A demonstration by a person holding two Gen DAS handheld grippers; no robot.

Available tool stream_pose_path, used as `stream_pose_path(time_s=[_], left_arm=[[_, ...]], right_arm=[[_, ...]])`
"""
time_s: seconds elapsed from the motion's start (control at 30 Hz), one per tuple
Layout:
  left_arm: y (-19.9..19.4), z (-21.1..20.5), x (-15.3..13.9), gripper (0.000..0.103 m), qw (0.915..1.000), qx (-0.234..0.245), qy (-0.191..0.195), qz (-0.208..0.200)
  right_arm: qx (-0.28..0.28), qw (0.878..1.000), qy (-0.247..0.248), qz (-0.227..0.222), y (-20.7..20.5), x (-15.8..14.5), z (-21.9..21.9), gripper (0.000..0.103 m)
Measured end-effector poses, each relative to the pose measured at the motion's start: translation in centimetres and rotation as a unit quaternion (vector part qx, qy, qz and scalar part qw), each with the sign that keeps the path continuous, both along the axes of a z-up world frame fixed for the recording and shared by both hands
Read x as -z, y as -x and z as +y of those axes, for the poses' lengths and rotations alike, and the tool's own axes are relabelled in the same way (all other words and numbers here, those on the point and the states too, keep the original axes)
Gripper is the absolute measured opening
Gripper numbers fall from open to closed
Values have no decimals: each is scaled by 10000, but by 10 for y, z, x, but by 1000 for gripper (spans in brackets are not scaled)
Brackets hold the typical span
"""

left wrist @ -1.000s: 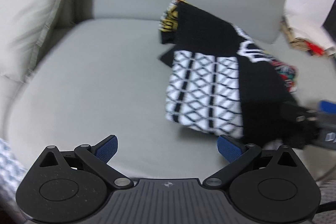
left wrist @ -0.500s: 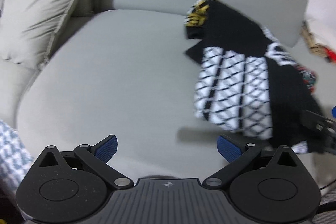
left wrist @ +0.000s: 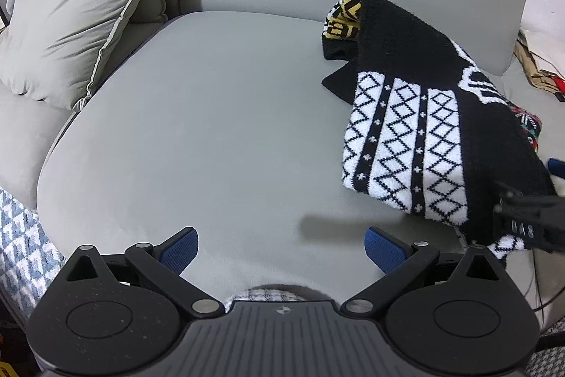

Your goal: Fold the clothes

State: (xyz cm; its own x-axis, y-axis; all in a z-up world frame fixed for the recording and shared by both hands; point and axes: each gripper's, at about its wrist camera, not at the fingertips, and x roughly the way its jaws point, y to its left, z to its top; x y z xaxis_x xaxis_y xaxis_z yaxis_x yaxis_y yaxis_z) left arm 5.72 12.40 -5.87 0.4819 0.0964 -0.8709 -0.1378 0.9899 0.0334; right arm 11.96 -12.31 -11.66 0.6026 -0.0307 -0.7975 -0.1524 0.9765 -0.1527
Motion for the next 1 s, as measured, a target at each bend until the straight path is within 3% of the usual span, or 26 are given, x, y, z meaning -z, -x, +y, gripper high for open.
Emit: stream_pose_path(time_s=[0.07,0.1,0.2,0.43,0.57,0.73,0.83,0.87,0.97,1.0], left_arm=[[2,-3,-2,101,10000,7,-50,-8],[3,-4,-3,101,10000,7,-73,-11],[6,-11,-7,101,9999,77,-109,-70],[12,-29,-17,101,9992,270,-192,-219],[15,-43,-21,101,9983,461,-217,-281],[18,-62,-22,101,9965,731,-240,-323],[21,-70,-20,101,9953,885,-235,-301],[23,-71,-19,101,9949,932,-223,-301],[29,-72,-19,91,9936,1066,-124,-355],[31,-70,-20,90,9932,1088,-79,-410]], right_arm=[[79,9999,104,27,-5,4,-3,59],[121,9999,114,38,-7,5,-4,47],[194,9995,-230,76,-9,-1,-15,32],[671,9898,-1250,-155,-1,-25,-50,23],[1197,9821,-1451,-56,6,-24,-90,22],[1849,9680,-1696,68,15,-23,-139,24],[2173,9593,-1802,113,22,-24,-165,34],[2106,9621,-1732,48,29,-26,-163,36],[1718,9718,-1594,-275,50,-40,-149,68],[1510,9749,-1575,-436,57,-47,-141,69]])
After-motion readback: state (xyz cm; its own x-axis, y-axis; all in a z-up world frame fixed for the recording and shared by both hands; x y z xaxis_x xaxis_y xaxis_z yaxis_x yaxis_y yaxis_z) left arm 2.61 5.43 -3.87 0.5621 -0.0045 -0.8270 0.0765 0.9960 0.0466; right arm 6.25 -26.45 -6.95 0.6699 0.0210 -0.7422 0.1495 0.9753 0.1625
